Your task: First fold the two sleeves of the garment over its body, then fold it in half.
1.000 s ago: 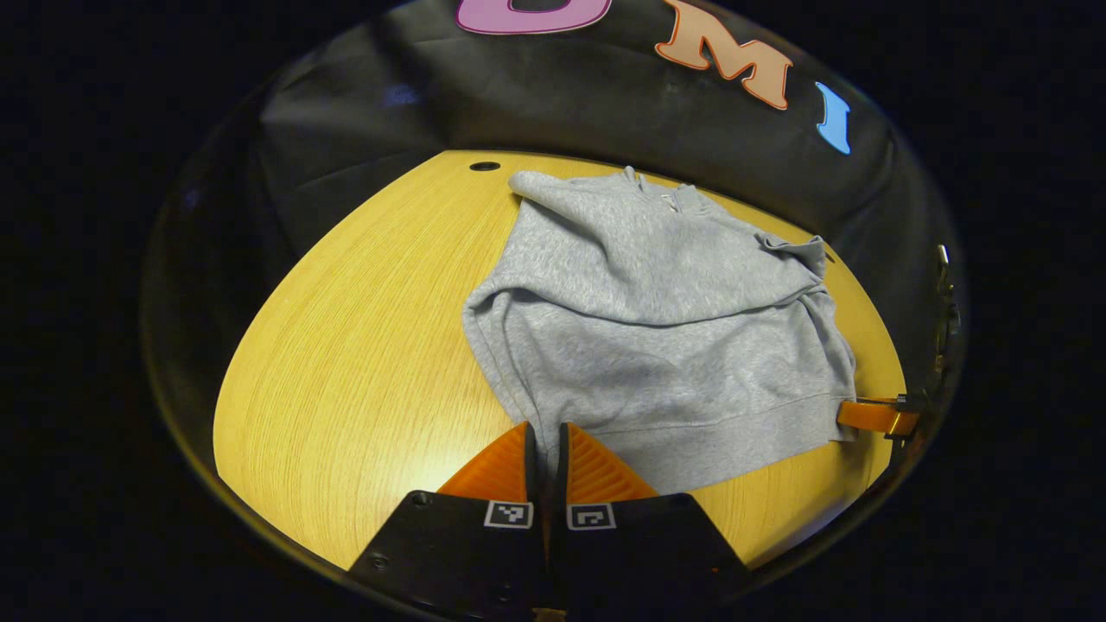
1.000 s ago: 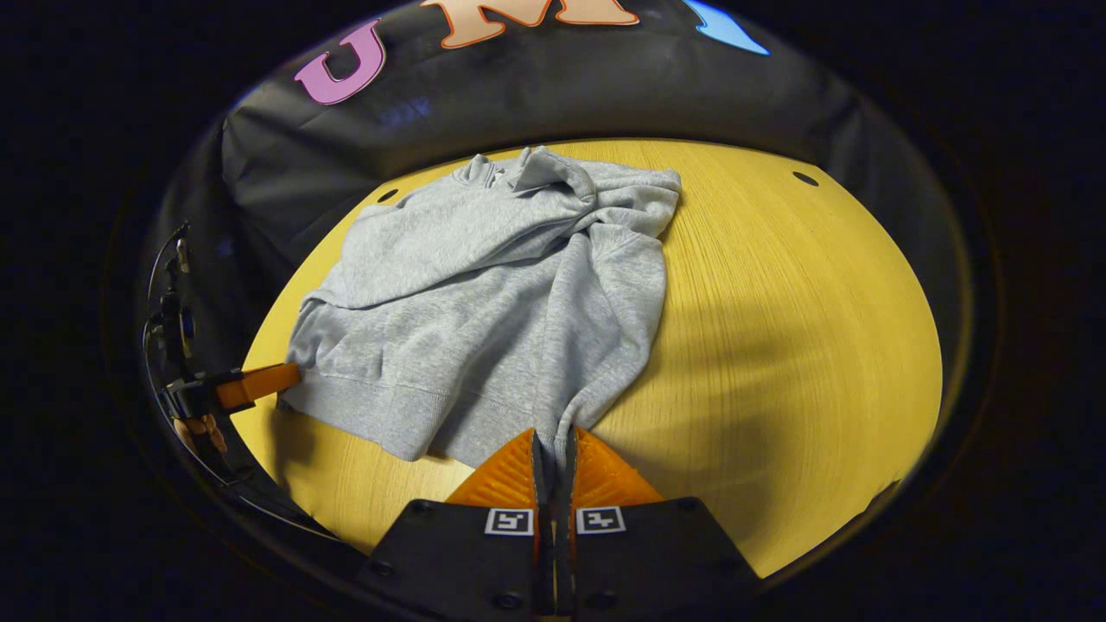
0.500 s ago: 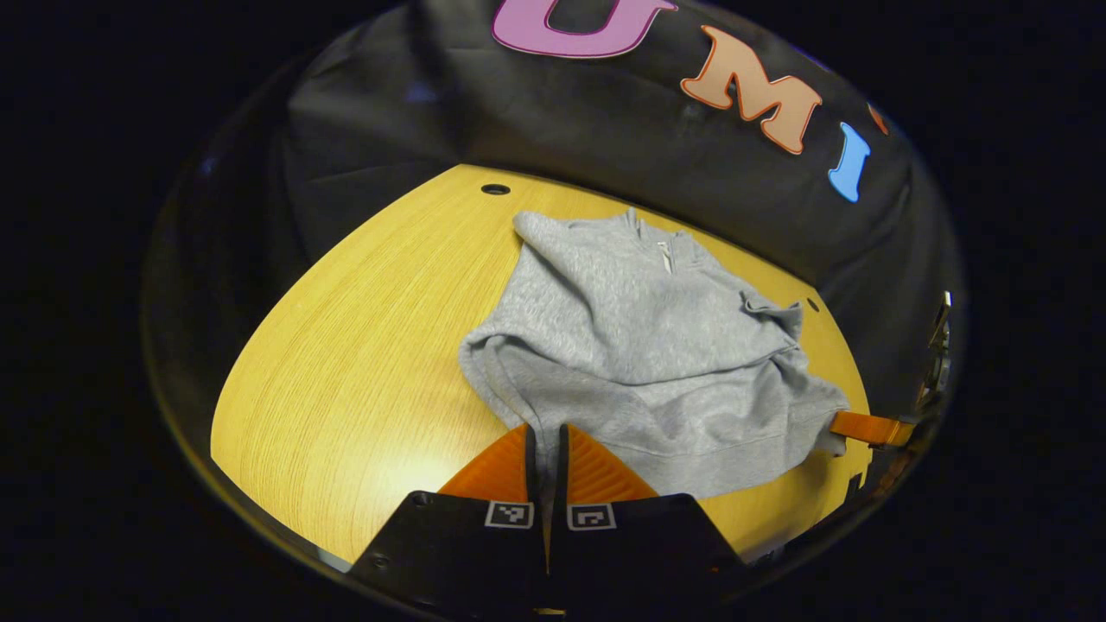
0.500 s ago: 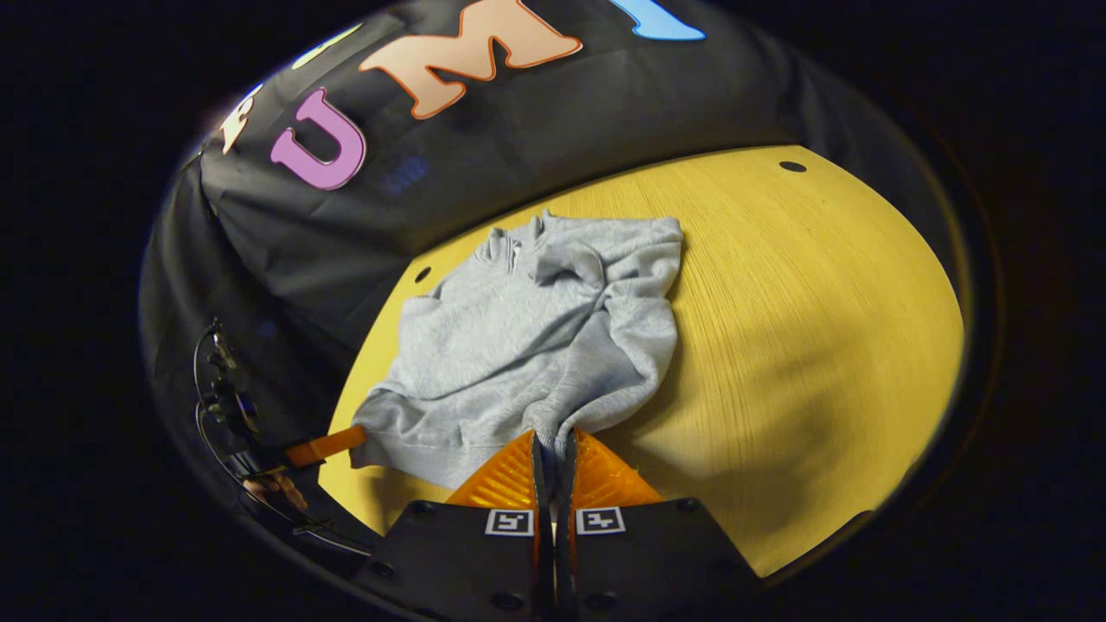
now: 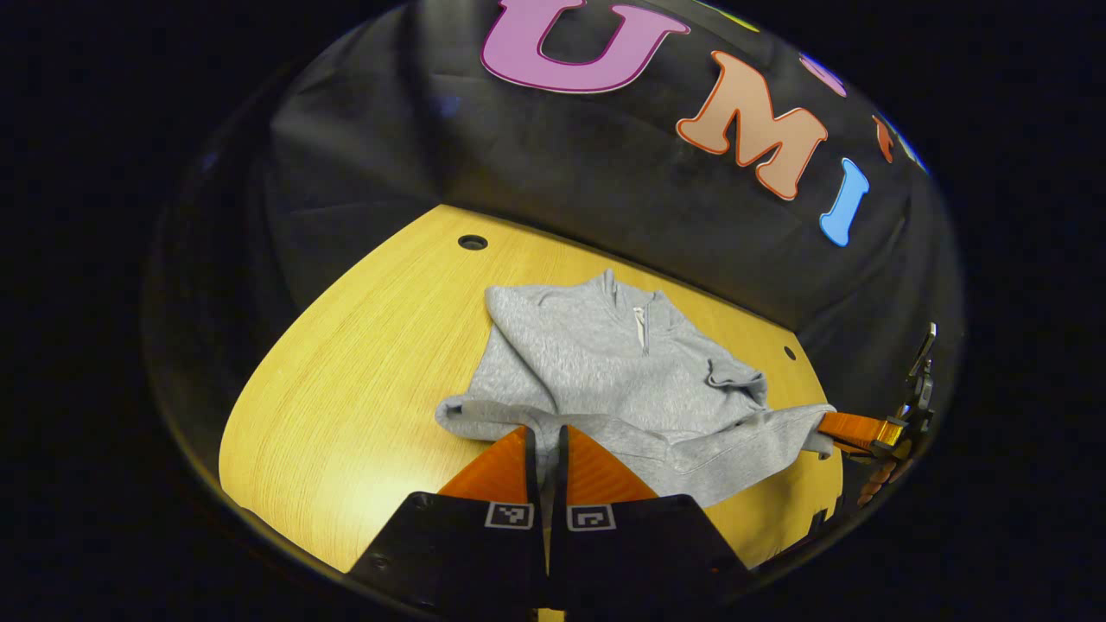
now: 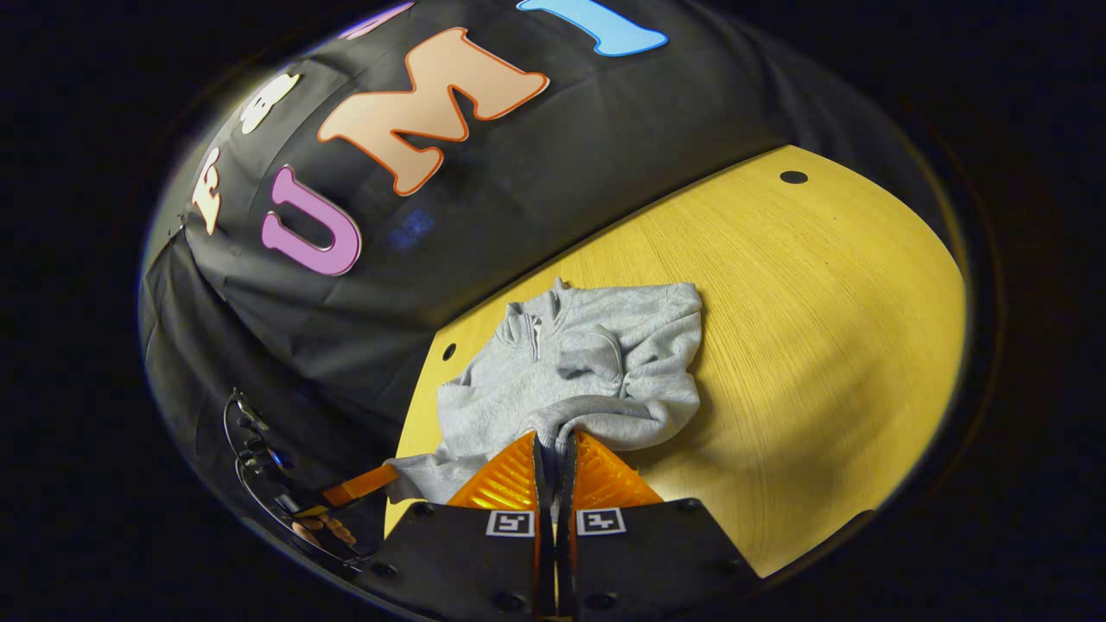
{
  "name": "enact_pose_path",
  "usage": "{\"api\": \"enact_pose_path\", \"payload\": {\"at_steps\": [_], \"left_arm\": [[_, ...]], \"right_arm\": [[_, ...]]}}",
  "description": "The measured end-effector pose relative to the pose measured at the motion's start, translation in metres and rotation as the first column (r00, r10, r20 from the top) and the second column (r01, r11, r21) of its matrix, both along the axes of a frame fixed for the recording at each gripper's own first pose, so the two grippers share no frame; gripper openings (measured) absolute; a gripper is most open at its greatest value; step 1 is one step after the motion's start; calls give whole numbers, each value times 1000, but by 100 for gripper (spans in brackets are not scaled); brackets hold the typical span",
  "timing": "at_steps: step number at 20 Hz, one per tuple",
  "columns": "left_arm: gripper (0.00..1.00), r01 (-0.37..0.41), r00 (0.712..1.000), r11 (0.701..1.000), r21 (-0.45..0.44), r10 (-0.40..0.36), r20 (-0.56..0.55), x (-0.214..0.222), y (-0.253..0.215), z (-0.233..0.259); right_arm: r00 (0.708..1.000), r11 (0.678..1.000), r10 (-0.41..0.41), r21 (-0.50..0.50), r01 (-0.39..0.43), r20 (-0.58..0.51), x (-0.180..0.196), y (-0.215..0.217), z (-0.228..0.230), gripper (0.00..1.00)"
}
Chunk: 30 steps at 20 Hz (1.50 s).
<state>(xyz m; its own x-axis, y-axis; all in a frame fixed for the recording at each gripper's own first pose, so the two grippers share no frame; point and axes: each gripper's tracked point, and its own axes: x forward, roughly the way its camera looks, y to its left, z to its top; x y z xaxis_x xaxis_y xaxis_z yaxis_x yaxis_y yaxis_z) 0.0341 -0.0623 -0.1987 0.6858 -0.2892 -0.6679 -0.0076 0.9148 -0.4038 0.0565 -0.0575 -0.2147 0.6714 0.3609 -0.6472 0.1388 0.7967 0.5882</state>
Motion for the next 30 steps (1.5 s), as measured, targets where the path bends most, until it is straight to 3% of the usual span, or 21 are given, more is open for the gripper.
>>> {"api": "enact_pose_path", "payload": {"at_steps": [7,14,16,17,18,20,21,22,23,24,26,27,28,30], "left_arm": [[0,-18,999,999,-34,17,-38,48,1,-7],[0,-97,972,990,-100,73,-222,79,6,-58],[4,-107,960,988,-107,75,-271,85,4,-71],[4,-112,955,987,-112,76,-286,88,3,-76],[6,-120,954,986,-115,83,-289,93,3,-79],[10,-156,951,979,-131,112,-289,102,4,-82],[13,-182,948,973,-139,137,-287,107,4,-82],[14,-206,947,968,-144,159,-280,112,6,-82],[10,-221,946,965,-139,177,-271,116,10,-82],[20,-227,948,964,-137,186,-259,119,12,-81],[28,-226,954,965,-130,193,-229,124,17,-77],[42,-217,960,968,-128,188,-207,127,16,-72],[55,-206,967,970,-128,182,-180,130,15,-67],[97,-176,979,980,-90,165,-120,136,15,-53]], "right_arm": [[987,982,-111,138,126,-112,54,-3,-15,4],[957,962,-202,143,234,-210,93,-7,-64,5],[949,960,-215,130,249,-230,100,-8,-77,4],[947,958,-221,131,256,-235,104,-7,-81,10],[945,957,-226,128,261,-237,107,-5,-85,7],[944,959,-226,118,259,-241,114,-4,-93,17],[945,962,-225,100,254,-237,116,-5,-94,14],[948,965,-223,89,248,-226,119,-4,-94,20],[953,966,-220,86,242,-211,123,-4,-90,21],[956,967,-220,83,239,-193,127,-2,-88,21],[967,973,-209,72,221,-144,136,0,-78,56],[974,978,-197,40,203,-111,137,0,-73,75],[981,984,-181,-6,181,-69,140,-2,-71,84],[988,981,-152,-121,153,22,144,-12,-57,98]]}}
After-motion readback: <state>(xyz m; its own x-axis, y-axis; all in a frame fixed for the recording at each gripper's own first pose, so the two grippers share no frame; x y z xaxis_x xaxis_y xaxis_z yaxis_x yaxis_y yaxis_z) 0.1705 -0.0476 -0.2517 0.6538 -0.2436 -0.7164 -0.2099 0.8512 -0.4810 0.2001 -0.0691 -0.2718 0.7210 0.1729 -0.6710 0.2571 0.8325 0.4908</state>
